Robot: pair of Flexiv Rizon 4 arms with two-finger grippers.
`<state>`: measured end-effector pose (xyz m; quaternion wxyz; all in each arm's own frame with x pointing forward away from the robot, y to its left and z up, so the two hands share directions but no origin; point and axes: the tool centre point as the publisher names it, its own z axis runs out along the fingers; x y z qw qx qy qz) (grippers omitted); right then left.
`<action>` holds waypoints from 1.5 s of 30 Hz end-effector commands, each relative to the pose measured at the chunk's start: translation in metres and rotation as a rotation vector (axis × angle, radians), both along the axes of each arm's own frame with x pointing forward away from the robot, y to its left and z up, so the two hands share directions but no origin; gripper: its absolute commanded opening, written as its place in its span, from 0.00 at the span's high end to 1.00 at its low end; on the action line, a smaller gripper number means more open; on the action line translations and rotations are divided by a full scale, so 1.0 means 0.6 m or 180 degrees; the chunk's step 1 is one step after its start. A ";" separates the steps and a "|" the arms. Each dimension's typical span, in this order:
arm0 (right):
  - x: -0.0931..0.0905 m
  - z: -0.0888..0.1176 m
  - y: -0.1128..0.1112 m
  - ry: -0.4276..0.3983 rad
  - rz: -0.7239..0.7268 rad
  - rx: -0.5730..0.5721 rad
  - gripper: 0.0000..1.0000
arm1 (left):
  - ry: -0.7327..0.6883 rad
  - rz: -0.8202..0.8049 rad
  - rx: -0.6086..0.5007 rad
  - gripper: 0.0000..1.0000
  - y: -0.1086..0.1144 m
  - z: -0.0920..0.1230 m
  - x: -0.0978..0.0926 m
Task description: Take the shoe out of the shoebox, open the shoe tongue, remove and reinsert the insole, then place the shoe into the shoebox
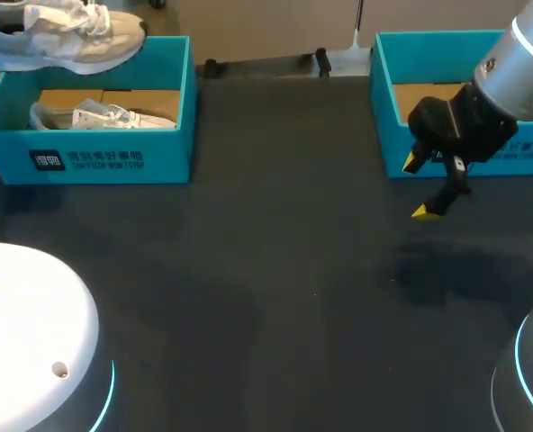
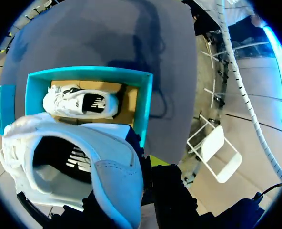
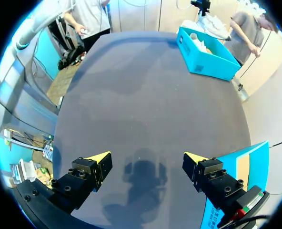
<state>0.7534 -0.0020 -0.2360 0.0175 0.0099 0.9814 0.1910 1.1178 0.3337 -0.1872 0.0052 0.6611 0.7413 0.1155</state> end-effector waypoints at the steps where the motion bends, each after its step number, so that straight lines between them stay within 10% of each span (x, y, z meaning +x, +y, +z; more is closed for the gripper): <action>1: 0.000 -0.001 0.001 -0.0002 -0.0002 -0.0009 0.00 | 0.0243 -0.0192 -0.0069 1.00 0.006 0.002 0.027; 18: 0.000 -0.001 0.001 -0.0002 -0.0002 -0.0009 0.00 | 0.0243 -0.0192 -0.0069 1.00 0.006 0.002 0.027; 45: 0.000 -0.001 0.001 -0.0002 -0.0002 -0.0009 0.00 | 0.0115 -0.0256 -0.0128 1.00 -0.065 -0.161 0.103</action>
